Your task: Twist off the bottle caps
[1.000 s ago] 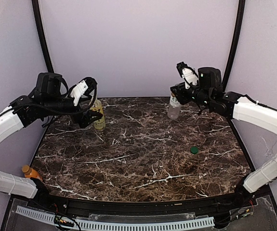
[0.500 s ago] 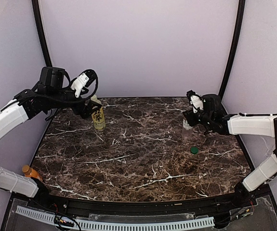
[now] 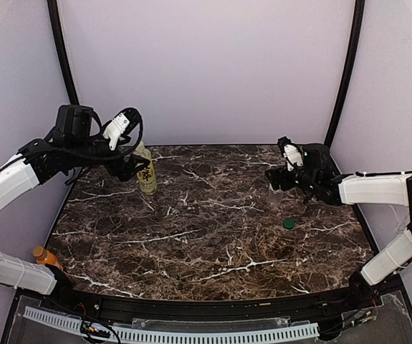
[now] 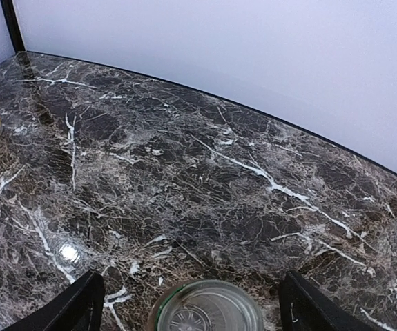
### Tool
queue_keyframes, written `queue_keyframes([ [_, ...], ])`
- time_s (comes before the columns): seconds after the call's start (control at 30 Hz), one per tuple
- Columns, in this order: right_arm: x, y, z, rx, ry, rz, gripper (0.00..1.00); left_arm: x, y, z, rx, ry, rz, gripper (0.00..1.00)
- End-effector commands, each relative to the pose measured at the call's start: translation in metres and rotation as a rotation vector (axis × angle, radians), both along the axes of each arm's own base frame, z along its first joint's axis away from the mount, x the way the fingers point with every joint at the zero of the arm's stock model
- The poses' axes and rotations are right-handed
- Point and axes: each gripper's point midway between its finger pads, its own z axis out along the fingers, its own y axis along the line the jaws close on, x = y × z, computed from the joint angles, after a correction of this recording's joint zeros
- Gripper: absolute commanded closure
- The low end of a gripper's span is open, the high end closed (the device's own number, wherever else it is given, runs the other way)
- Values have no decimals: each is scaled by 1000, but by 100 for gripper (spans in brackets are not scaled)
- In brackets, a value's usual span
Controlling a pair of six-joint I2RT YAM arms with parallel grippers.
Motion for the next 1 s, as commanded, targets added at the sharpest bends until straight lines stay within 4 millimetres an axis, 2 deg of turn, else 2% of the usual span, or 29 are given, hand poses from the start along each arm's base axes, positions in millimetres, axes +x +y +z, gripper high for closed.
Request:
queue_keyframes([
  [0.0, 2, 4, 29, 30, -40, 20, 4, -5, 2, 0, -20, -1, -7, 1],
  [0.17, 4, 12, 49, 22, -48, 58, 1, -4, 4, 1, -16, -4, 9, 1],
  [0.23, 5, 12, 62, 22, -58, 60, 1, 3, 9, 3, 12, -22, 41, 1],
  [0.27, 4, 14, 73, 29, -71, 73, 1, 10, 14, 0, 42, -22, 73, 1],
  [0.33, 0, 17, 94, 39, -95, 104, 1, 25, 28, 12, 93, -24, 121, 1],
  [0.37, -4, 18, 104, 43, -106, 121, 1, 36, 31, 3, 126, 15, 140, 1],
  [0.4, -7, 20, 117, 54, -123, 139, 1, 44, 44, 19, 130, 25, 183, 1],
  [0.43, -12, 22, 129, 67, -138, 159, 1, 56, 47, 8, 152, 74, 202, 1],
  [0.47, -17, 24, 139, 81, -150, 179, 1, 61, 55, 23, 142, 79, 219, 1],
  [0.5, -22, 25, 149, 100, -165, 195, 1, 68, 53, 16, 150, 107, 213, 1],
  [0.53, -27, 26, 158, 118, -177, 209, 1, 68, 50, 23, 130, 115, 184, 1],
  [0.6, -36, 27, 171, 154, -194, 233, 1, 71, 39, 20, 115, 156, 136, 1],
  [0.63, -40, 28, 175, 171, -197, 244, 1, 77, 37, 10, 108, 194, 144, 1],
  [0.67, -43, 29, 178, 187, -196, 255, 1, 80, 37, 9, 99, 211, 150, 1],
  [0.7, -46, 30, 180, 199, -195, 265, 1, 87, 36, -4, 97, 254, 164, 2],
  [0.73, -49, 31, 182, 208, -194, 273, 1, 92, 39, -5, 85, 273, 173, 5],
  [0.77, -52, 33, 182, 215, -189, 285, 1, 100, 40, -18, 74, 317, 184, 7],
  [0.8, -53, 33, 181, 220, -184, 289, 2, 105, 40, -18, 62, 323, 189, 11],
  [0.83, -55, 34, 181, 222, -180, 291, 1, 112, 41, -29, 55, 354, 198, 13],
  [0.97, -61, 35, 172, 211, -148, 296, 1, 137, 41, -42, 47, 343, 237, 18],
])
